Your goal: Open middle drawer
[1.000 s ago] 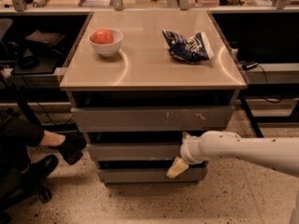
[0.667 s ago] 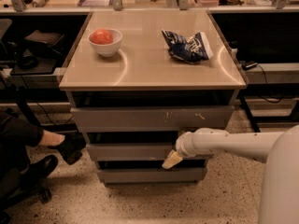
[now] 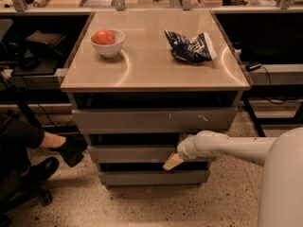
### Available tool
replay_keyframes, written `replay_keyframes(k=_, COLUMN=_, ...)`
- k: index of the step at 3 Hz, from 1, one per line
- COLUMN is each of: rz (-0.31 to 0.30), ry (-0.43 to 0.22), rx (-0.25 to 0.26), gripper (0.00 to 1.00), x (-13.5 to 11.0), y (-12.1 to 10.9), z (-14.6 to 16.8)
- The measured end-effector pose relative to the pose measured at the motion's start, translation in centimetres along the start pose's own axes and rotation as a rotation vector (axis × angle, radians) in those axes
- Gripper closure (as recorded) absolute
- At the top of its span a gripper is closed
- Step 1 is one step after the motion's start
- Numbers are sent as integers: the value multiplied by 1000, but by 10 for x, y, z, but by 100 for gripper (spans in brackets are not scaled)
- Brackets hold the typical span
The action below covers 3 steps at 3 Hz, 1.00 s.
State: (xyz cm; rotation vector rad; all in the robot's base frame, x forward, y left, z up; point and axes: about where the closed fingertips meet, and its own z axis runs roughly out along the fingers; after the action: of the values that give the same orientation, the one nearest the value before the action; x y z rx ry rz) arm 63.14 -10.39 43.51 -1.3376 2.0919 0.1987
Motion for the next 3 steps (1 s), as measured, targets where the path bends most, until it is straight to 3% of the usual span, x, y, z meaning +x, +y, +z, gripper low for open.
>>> replay_keyframes(k=1, rz=0, ry=0, rx=0, gripper=0, x=0, y=0, z=0)
replay_keyframes(k=3, rz=0, ry=0, rx=0, gripper=42, x=0, y=0, z=0)
